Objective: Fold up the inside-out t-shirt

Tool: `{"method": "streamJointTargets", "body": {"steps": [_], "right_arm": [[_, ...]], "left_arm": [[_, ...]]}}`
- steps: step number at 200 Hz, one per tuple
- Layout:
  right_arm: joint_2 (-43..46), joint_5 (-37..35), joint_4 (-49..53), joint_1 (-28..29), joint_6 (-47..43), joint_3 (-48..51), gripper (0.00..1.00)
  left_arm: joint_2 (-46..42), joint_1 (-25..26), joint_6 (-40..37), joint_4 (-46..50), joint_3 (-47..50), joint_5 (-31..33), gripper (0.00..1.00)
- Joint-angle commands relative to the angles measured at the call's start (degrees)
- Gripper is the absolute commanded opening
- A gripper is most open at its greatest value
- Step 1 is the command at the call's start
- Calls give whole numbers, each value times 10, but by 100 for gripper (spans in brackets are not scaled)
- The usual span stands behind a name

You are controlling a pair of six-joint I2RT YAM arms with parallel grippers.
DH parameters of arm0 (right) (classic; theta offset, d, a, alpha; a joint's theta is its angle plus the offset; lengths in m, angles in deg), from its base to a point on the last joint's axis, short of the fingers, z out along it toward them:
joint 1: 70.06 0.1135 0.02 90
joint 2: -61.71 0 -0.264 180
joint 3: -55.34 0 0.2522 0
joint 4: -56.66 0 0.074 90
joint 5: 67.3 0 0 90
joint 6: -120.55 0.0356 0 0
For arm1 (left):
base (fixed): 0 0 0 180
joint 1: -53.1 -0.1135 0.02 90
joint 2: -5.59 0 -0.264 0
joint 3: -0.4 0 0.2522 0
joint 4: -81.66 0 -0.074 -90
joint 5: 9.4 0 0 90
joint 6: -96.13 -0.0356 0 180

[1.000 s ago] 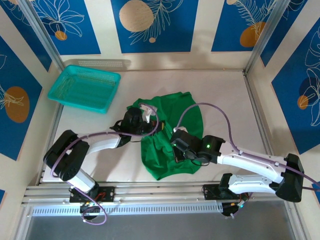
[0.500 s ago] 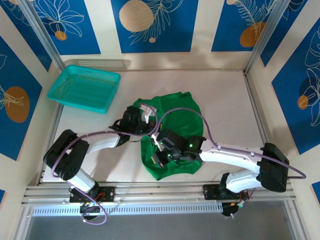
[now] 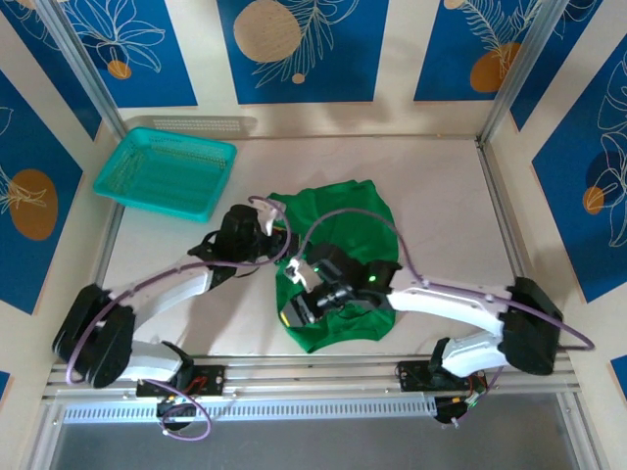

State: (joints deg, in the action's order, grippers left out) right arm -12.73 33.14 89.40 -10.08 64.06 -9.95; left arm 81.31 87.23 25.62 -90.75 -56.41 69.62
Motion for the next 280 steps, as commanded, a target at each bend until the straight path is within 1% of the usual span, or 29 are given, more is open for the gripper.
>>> {"method": "streamJointTargets", "body": {"steps": [1, 8, 18, 32, 44, 57, 69, 78, 88, 104, 127, 151, 173, 188, 205, 231, 255, 269, 273, 280], "right_arm": [[87, -77, 117, -59, 28, -20, 41], [110, -101, 143, -86, 45, -10, 42], [140, -112, 167, -133, 66, 11, 43], [176, -120, 206, -197, 112, 38, 43], [201, -130, 245, -249, 159, 54, 45], [226, -144, 276, -298, 189, 75, 45], [245, -159, 297, -346, 217, 95, 46], [254, -163, 308, -387, 226, 108, 46], [260, -166, 325, -434, 235, 117, 47], [261, -171, 345, -505, 245, 129, 47], [262, -174, 340, -577, 240, 142, 50], [267, -173, 333, -616, 227, 144, 57], [270, -159, 316, -634, 209, 147, 58], [274, -144, 311, -642, 200, 150, 58], [282, -137, 299, -647, 196, 162, 57], [287, -118, 285, -661, 191, 174, 57], [291, -106, 281, -678, 194, 176, 57], [292, -95, 273, -683, 192, 177, 57], [292, -93, 274, -684, 191, 176, 57], [292, -88, 276, -685, 190, 174, 57]], "left_arm": [[-27, -3, -18, 124, -26, 21, 53], [-33, -2, -17, 147, -34, 19, 53], [-44, -1, -15, 163, -38, 8, 54], [-57, 9, -16, 157, -36, -37, 56], [-59, 44, -40, 142, -41, -79, 56], [-46, 107, -84, 132, -53, -82, 60], [-16, 161, -130, 124, -68, -83, 62], [15, 190, -155, 125, -85, -90, 62], [51, 215, -186, 136, -110, -97, 63], [107, 257, -245, 154, -147, -87, 64], [182, 296, -319, 152, -188, -66, 65], [255, 323, -391, 167, -239, -48, 65], [314, 336, -429, 190, -286, -14, 66], [347, 337, -437, 200, -314, 1, 66], [371, 341, -440, 206, -336, -8, 66], [401, 349, -439, 182, -347, -33, 66], [442, 351, -438, 195, -374, -22, 65], [461, 351, -433, 181, -377, -8, 59], [465, 351, -430, 177, -378, -4, 54], [470, 351, -423, 172, -381, 2, 40]]}}
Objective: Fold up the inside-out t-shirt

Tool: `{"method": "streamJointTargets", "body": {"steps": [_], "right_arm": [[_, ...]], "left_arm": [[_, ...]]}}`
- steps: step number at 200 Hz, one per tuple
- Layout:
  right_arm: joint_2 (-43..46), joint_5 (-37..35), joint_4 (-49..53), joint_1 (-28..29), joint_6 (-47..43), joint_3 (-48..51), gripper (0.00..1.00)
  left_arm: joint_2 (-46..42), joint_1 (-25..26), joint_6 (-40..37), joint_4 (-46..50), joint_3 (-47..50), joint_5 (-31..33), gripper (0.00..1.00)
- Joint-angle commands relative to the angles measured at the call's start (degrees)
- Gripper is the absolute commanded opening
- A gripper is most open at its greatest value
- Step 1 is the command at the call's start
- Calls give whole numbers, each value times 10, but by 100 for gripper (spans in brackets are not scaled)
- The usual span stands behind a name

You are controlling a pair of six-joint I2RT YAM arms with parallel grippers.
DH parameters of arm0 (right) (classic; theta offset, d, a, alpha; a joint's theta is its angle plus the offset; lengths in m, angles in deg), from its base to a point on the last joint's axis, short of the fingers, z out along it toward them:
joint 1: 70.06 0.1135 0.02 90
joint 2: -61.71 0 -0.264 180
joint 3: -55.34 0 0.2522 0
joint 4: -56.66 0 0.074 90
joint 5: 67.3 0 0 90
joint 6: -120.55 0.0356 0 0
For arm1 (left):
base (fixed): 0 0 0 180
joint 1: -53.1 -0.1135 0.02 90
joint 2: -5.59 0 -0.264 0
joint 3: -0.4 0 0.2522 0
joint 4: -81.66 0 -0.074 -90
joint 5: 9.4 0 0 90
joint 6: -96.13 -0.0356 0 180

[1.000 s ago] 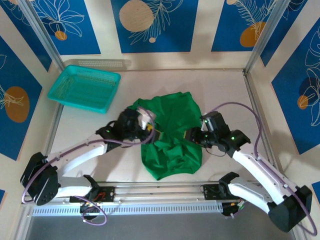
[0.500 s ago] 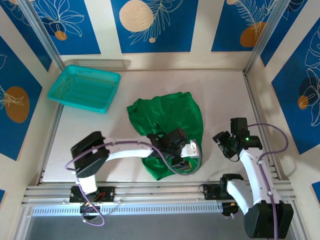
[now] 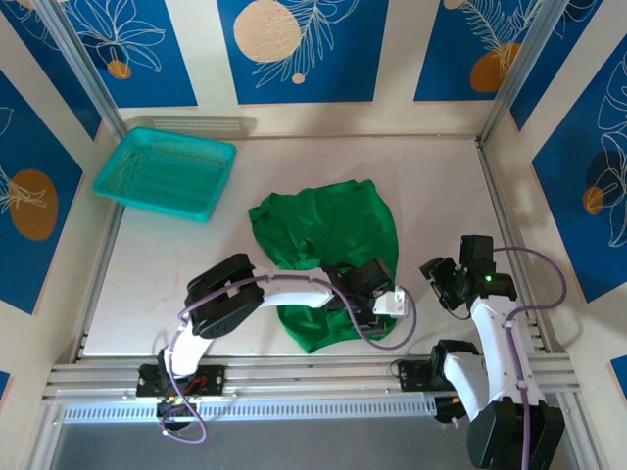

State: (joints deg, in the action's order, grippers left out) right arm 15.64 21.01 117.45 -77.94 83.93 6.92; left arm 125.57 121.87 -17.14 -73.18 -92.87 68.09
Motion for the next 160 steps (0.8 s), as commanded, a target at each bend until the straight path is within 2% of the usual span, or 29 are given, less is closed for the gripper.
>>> {"method": "streamJointTargets", "body": {"steps": [1, 17, 35, 46, 56, 72, 90, 107, 118, 127, 160], "right_arm": [[8, 33, -5, -6, -10, 4, 57], [13, 42, 1, -7, -16, 1, 56], [20, 47, 1, -7, -35, -3, 55], [24, 18, 21, 0, -47, -17, 56], [30, 3, 37, 8, -58, -26, 57], [47, 28, 37, 24, -71, -19, 57], [63, 131, -4, 38, -84, 13, 57], [62, 244, -84, 60, -71, 66, 56], [53, 287, -162, 95, -41, 108, 56], [43, 293, -215, 139, -17, 131, 56], [17, 183, -271, 329, -29, 127, 58]], "left_arm": [[27, 4, 6, -4, -17, 19, 38], [20, 4, 24, -7, -21, 40, 16], [-14, -1, 57, -14, -19, 68, 5], [-40, -12, 83, -17, -17, 63, 0], [-60, -25, 108, -26, -12, 60, 0], [-82, -49, 145, -45, 4, 62, 0], [-99, -78, 202, -73, 25, 55, 0], [-117, -101, 252, -115, 55, 44, 0], [-127, -113, 271, -145, 78, 39, 0], [-132, -123, 281, -166, 94, 37, 0], [-134, -163, 333, -223, 130, 16, 0]]}}
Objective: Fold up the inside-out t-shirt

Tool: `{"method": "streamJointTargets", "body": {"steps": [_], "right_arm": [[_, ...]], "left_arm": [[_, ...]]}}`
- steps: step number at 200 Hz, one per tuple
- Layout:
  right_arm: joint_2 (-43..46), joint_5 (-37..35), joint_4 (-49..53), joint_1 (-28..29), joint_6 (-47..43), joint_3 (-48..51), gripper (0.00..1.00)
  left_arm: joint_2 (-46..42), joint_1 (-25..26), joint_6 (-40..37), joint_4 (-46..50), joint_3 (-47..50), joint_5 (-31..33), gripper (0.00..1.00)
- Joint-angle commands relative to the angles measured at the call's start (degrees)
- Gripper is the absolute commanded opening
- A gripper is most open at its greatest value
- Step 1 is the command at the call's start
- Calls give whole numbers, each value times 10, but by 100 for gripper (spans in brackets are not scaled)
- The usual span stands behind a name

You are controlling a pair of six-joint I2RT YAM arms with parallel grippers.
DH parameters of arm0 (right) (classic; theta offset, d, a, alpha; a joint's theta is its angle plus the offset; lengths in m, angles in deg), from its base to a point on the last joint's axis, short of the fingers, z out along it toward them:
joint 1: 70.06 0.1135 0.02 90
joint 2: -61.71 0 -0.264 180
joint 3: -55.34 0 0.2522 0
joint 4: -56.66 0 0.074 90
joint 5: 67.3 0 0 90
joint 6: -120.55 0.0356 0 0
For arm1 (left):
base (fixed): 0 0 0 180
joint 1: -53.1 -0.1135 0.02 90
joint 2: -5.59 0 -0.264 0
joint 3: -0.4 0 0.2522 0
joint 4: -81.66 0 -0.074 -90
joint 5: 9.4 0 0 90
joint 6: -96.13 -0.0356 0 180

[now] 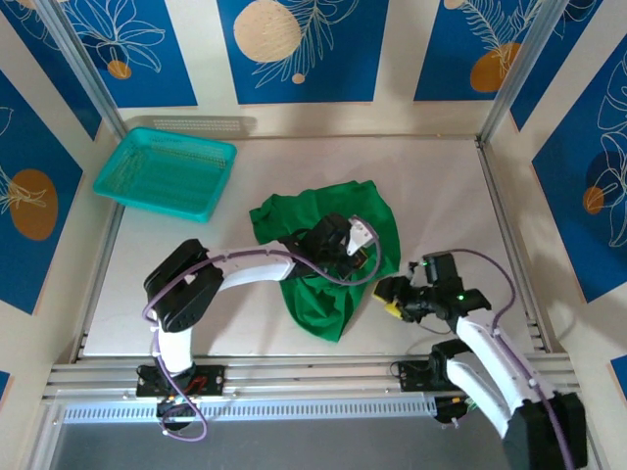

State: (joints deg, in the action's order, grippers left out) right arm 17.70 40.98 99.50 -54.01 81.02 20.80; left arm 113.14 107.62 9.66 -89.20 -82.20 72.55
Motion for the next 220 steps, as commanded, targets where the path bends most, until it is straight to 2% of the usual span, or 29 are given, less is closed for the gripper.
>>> {"method": "streamJointTargets", "body": {"steps": [1, 12, 20, 29, 84, 96, 101, 105, 113, 123, 135, 150, 179, 194, 208, 220], "right_arm": [[-5, -19, -93, 94, -1, -13, 58], [-13, -51, -119, 145, -20, -10, 59], [-22, -70, -141, 177, -31, -8, 67], [-39, -81, -164, 210, -42, -7, 70], [-191, -127, -231, 326, -33, -30, 68], [-212, -139, -236, 343, -43, -34, 60], [-219, -146, -237, 349, -45, -35, 54], [-224, -149, -237, 352, -46, -36, 44], [-227, -147, -236, 354, -51, -38, 17], [-217, -152, -229, 355, -51, -41, 0], [-182, -181, -197, 359, -52, -48, 0], [-119, -254, -124, 361, -63, -75, 0], [-17, -473, 23, 361, -116, -182, 0], [0, -543, 34, 361, -199, -255, 0], [-4, -536, 10, 361, -344, -327, 0], [-16, -554, 19, 362, -425, -397, 0]], "left_arm": [[-10, -22, 67, -65, 24, -30, 0], [-12, -34, 81, -83, 34, -39, 0], [-15, -41, 86, -96, 42, -39, 0], [-18, -49, 94, -107, 49, -40, 0], [-40, -66, 97, -106, 51, -49, 0], [-44, -69, 105, -112, 54, -50, 0], [-46, -71, 110, -115, 55, -52, 0], [-48, -73, 113, -117, 56, -54, 0], [-53, -75, 113, -119, 58, -54, 0], [-64, -79, 113, -116, 59, -47, 0], [-83, -85, 113, -101, 56, -38, 0], [-127, -95, 111, -70, 47, -20, 0], [-237, -98, 68, 61, -9, 55, 0], [-296, -98, 48, 111, -35, 79, 0], [-353, -97, 50, 122, -40, 111, 0], [-395, -97, 70, 111, -40, 140, 0]]}}
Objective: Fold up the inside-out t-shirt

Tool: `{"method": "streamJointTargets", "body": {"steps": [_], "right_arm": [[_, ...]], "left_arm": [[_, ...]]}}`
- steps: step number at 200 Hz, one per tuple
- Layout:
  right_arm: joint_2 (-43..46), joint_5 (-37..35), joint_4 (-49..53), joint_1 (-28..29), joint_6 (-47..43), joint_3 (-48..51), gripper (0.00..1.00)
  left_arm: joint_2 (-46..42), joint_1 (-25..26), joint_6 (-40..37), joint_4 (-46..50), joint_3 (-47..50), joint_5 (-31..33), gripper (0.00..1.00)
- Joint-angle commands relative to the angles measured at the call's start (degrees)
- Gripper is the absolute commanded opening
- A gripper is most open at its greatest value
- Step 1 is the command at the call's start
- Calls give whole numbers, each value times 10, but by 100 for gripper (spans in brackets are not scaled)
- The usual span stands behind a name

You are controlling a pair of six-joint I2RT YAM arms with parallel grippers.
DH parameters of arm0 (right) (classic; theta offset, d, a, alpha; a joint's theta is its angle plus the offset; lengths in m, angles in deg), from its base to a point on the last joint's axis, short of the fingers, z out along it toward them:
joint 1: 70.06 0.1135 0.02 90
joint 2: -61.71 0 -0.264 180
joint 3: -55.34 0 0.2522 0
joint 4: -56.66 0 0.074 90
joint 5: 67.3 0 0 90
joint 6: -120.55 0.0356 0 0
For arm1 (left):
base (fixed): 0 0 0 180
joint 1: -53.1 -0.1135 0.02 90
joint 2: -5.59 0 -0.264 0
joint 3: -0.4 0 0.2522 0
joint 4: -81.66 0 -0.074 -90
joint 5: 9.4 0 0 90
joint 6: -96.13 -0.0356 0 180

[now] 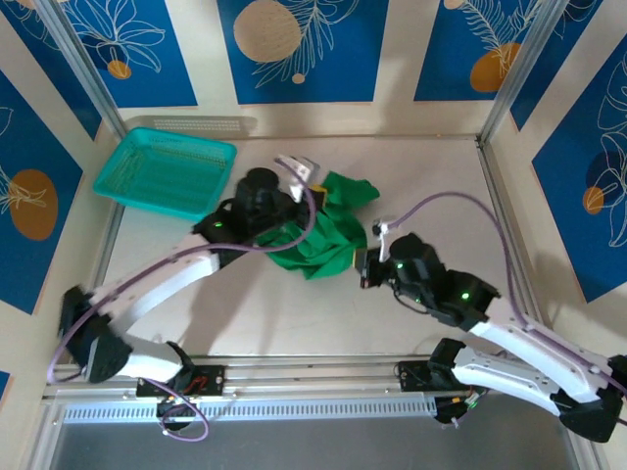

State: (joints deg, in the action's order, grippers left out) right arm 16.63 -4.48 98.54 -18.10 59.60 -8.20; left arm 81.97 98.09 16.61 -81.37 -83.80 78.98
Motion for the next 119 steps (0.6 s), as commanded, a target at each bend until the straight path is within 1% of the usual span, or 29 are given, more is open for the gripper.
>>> {"method": "streamJointTargets", "body": {"steps": [1, 14, 35, 47, 56, 68, 76, 90, 98, 110, 119], "right_arm": [[-7, -101, 29, 3, -216, -112, 0], [-17, -117, 37, 3, -271, -180, 0], [-19, -125, 28, 3, -315, -265, 0], [-17, -109, 26, 3, -333, -303, 0], [-19, -93, 23, 3, -342, -329, 0], [-24, -66, 22, 3, -358, -360, 0], [-30, -53, 15, 3, -373, -375, 0], [-41, -43, -14, 2, -406, -382, 0], [-48, -42, -37, -1, -424, -377, 0], [-58, -31, -72, -12, -449, -361, 0], [-67, -9, -93, -31, -462, -344, 0]], "left_arm": [[-87, -2, 1, 32, -24, 77, 0], [-119, -2, 15, 19, -32, 79, 0], [-141, -2, 28, 43, -67, 45, 0], [-144, -1, 66, 88, -100, 18, 0], [-145, -1, 105, 117, -126, -17, 0], [-145, 1, 130, 117, -146, -74, 0], [-145, 3, 134, 117, -157, -89, 0], [-142, 3, 127, 125, -176, -72, 0], [-139, 4, 111, 125, -181, -57, 0], [-131, 3, 75, 119, -185, -27, 0], [-123, 3, 46, 118, -185, 16, 0]]}}
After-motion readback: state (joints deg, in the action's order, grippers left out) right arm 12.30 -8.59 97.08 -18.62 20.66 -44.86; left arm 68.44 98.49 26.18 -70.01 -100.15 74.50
